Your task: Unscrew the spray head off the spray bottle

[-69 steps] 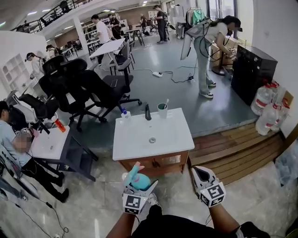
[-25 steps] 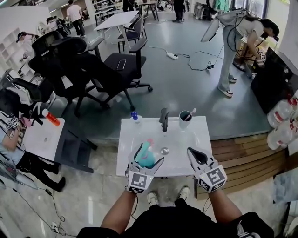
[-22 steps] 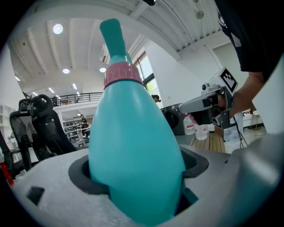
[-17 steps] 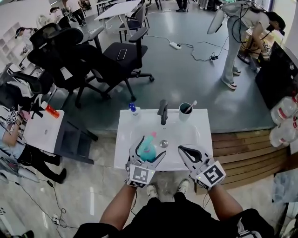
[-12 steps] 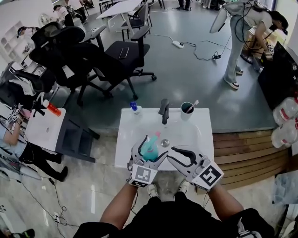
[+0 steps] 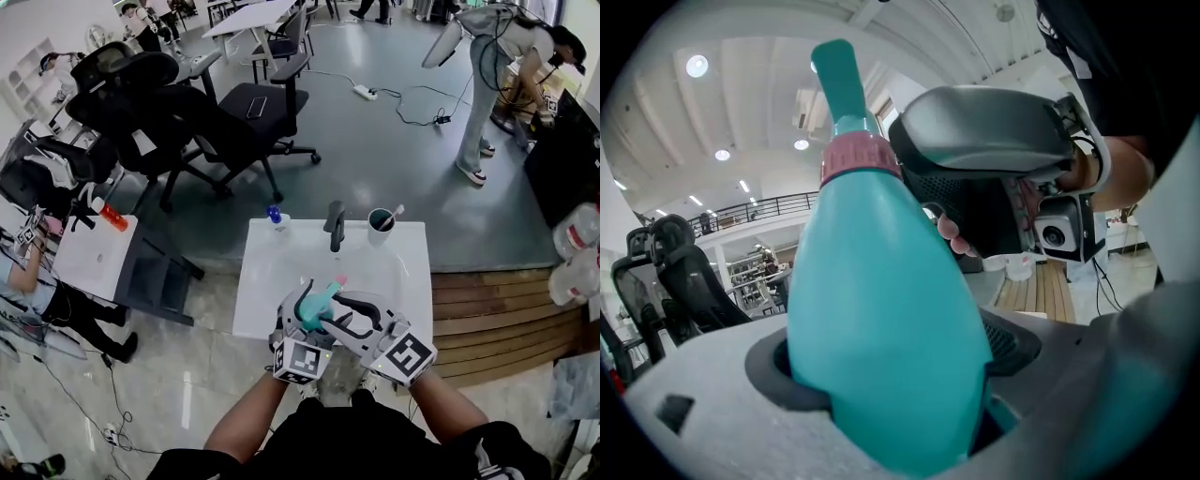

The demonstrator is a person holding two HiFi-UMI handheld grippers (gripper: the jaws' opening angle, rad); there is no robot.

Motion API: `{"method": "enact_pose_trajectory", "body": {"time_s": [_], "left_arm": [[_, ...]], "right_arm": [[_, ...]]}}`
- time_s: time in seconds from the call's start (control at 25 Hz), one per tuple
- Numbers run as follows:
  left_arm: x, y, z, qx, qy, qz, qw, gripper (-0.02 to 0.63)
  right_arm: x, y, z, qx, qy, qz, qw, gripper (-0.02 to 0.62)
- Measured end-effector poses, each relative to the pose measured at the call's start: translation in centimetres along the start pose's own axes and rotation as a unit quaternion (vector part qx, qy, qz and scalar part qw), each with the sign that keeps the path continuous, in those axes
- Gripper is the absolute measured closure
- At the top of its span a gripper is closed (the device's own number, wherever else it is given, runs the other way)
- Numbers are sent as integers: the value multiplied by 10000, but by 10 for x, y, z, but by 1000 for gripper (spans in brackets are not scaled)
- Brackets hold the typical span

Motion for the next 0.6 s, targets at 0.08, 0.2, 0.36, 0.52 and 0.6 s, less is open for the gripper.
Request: {"method": "enact_pose_trajectory", "body": {"time_s": [0.08, 0.2, 0.36, 0.52, 0.6], "left_arm": [[-5, 6, -1, 143, -69, 41, 9999, 133], [-10, 8, -2, 266, -211, 76, 9994, 133], [-12, 7, -3, 274, -318, 161, 9990, 135], [-14, 2, -4, 70, -30, 317, 9995, 135], [-17, 1, -2, -25, 184, 400, 9990, 135]], "right_arm": [[2, -2, -2, 8, -30, -1, 10000, 422], [4, -1, -6, 17, 12, -93, 10000, 423], [1, 3, -7, -113, 154, -134, 9997, 453], [-1, -1, -6, -259, 66, -79, 9996, 457], [0, -2, -6, -249, -43, -154, 9996, 462]]}}
Point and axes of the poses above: the fingertips, and each gripper's own axes: z backward along the fingers, x to its left, y out of its underside, the point moved 5 cm from there along z, backward along the fingers, and after that the axes turned 1 degree about -z, right-handed, at the moved point
